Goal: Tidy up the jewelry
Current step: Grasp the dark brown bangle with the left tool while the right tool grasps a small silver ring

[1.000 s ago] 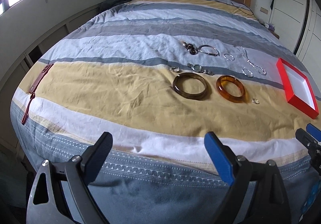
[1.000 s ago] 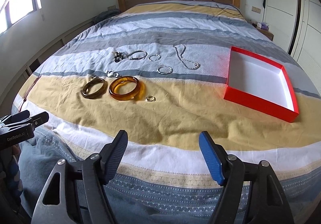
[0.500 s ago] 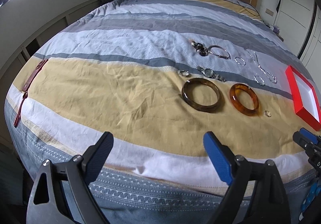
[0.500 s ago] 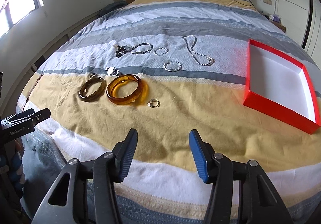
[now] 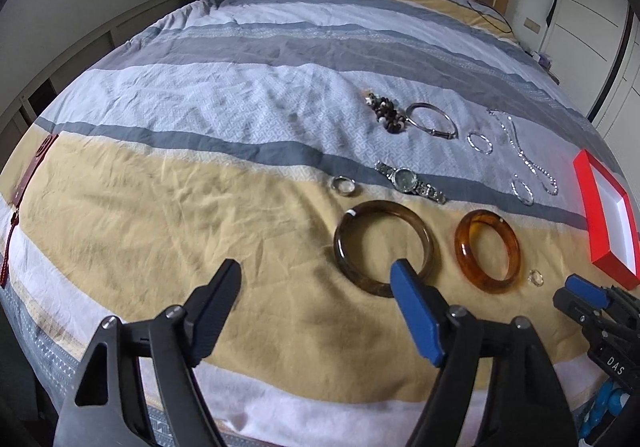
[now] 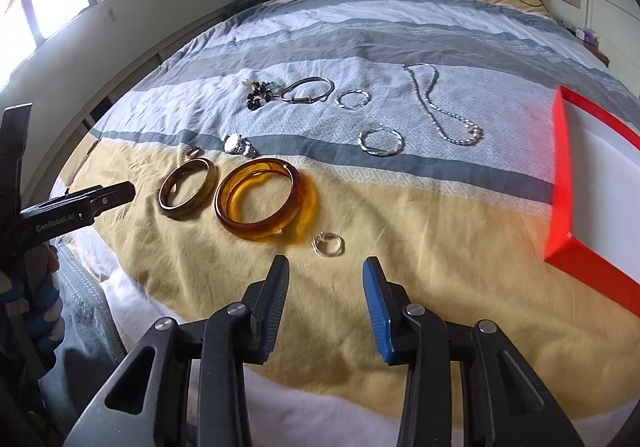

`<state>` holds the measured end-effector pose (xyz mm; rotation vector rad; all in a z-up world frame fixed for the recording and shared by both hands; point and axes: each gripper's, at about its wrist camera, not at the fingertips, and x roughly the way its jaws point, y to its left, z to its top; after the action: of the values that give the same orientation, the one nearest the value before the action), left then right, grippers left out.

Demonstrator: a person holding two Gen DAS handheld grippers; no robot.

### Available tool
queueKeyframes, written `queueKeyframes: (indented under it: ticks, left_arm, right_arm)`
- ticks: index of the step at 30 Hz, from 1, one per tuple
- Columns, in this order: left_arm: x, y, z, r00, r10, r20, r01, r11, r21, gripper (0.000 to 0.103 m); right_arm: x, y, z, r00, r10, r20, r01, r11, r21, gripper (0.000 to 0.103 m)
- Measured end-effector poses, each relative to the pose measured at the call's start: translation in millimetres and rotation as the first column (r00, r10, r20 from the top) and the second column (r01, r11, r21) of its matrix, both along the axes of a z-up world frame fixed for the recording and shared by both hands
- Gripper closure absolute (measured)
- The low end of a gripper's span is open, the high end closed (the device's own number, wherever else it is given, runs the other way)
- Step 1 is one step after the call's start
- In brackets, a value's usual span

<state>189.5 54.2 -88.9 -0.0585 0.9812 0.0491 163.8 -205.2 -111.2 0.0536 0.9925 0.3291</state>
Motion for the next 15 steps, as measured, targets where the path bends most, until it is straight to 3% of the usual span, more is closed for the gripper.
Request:
queueKeyframes:
  ticks: [11,15]
  left_arm:
    - [30.2,-3.9,-40.4,0.994,0.013,-0.107,-0.013,1.000,-0.006,0.040]
    - [37.1,-6.1,-47.8,0.991,0.021,-0.130,-0.019,1.000,0.017,0.048]
  right_arm:
    - [29.8,8.5,-30.1,0.998,0.032,-0.060,-0.032,0.999,-0.002,0.069]
    - [34.0,8.7,-35.9,0.997,0.034,-0.068,-0.034,0.999,0.005,0.079]
